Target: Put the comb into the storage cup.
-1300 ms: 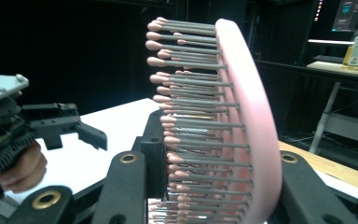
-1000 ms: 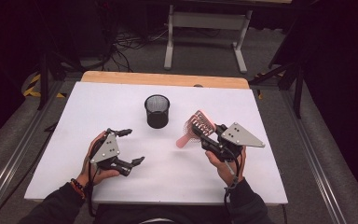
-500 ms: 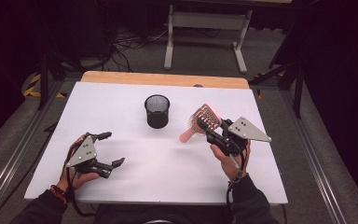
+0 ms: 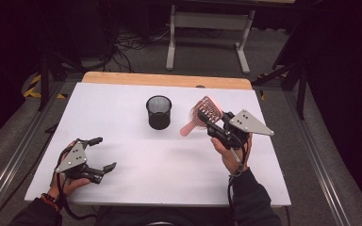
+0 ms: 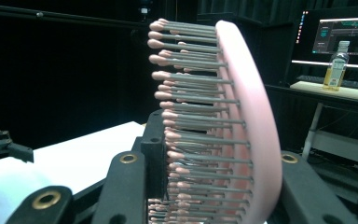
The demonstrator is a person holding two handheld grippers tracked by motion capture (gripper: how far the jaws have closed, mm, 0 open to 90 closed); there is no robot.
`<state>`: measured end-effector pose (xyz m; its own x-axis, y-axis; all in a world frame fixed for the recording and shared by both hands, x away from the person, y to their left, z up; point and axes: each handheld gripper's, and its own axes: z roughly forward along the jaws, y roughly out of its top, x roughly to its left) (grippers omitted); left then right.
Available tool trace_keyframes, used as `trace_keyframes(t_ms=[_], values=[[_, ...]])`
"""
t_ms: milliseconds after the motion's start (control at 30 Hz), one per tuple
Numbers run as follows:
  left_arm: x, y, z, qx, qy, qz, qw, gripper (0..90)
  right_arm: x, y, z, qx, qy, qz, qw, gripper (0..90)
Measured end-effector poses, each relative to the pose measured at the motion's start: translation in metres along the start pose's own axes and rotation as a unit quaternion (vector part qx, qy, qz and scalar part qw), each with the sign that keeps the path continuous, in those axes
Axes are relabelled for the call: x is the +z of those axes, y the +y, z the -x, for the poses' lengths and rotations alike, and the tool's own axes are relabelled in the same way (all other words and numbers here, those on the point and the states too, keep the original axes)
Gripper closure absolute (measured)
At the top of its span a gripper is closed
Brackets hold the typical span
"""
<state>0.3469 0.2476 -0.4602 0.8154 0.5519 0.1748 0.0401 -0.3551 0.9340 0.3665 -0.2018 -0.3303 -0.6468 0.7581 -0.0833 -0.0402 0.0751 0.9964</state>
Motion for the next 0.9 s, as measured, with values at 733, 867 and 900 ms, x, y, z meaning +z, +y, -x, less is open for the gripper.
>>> trace_keyframes(t_ms=[733, 867, 900], values=[[0.001, -0.001, -0.001, 0.007, 0.0, 0.004, 1.0, 2.9, 0.047, 0.03, -0.001, -0.009, 0.004, 0.019, 0.9998, 62.9], [0.001, -0.001, 0.0, 0.011, 0.006, 0.005, 0.9999, 2.8, 0.056, 0.036, -0.003, -0.021, -0.002, 0.017, 0.9996, 62.9], [0.0, -0.001, 0.0, 0.01, 0.002, 0.006, 0.9999, 2.8, 0.057, 0.036, -0.003, -0.023, -0.003, 0.017, 0.9996, 62.9]])
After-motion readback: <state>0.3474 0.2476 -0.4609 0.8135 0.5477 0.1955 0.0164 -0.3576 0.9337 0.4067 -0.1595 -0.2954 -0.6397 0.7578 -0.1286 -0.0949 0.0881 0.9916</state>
